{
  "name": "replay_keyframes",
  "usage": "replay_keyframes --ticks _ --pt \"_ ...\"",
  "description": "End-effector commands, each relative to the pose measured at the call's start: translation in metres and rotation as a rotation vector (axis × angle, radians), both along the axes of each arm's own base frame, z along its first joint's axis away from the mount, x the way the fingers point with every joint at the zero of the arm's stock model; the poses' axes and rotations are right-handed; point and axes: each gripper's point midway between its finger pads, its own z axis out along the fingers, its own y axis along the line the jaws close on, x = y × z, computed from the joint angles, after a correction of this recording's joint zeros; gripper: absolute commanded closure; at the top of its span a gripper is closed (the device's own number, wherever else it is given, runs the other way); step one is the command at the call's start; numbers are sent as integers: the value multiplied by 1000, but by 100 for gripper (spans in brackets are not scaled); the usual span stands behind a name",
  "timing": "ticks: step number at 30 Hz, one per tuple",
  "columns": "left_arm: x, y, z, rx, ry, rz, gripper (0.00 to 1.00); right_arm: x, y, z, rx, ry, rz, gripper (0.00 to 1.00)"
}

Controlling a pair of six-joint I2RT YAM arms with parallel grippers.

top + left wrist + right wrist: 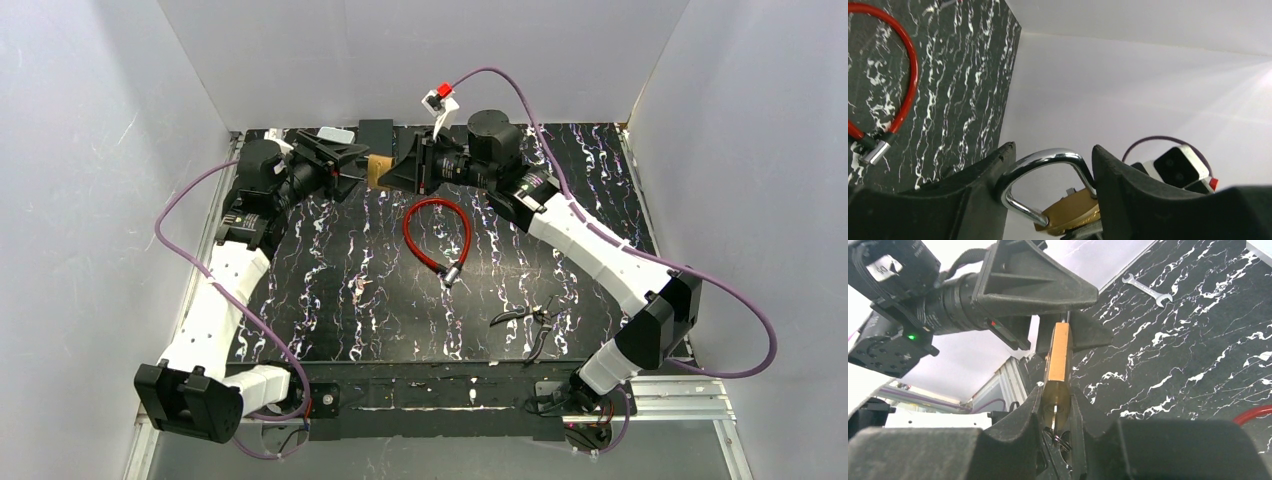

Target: Unlock with the key

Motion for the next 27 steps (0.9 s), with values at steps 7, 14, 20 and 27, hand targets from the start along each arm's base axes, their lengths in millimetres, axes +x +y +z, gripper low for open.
replay_keyframes --ticks 7,14,20,27 --pt "-6 -7 -9 9 51 -47 64 -1 -9 70 68 -374 4 99" --pt "-12 -13 -21 -5 121 -92 64 4 -11 68 29 -468 -19 99" --pt "-17 -23 -14 -42 178 -168 52 6 -6 46 -114 -567 -27 99" --pt "-22 -22 -4 -60 194 -170 36 5 -6 22 -275 -674 -37 99"
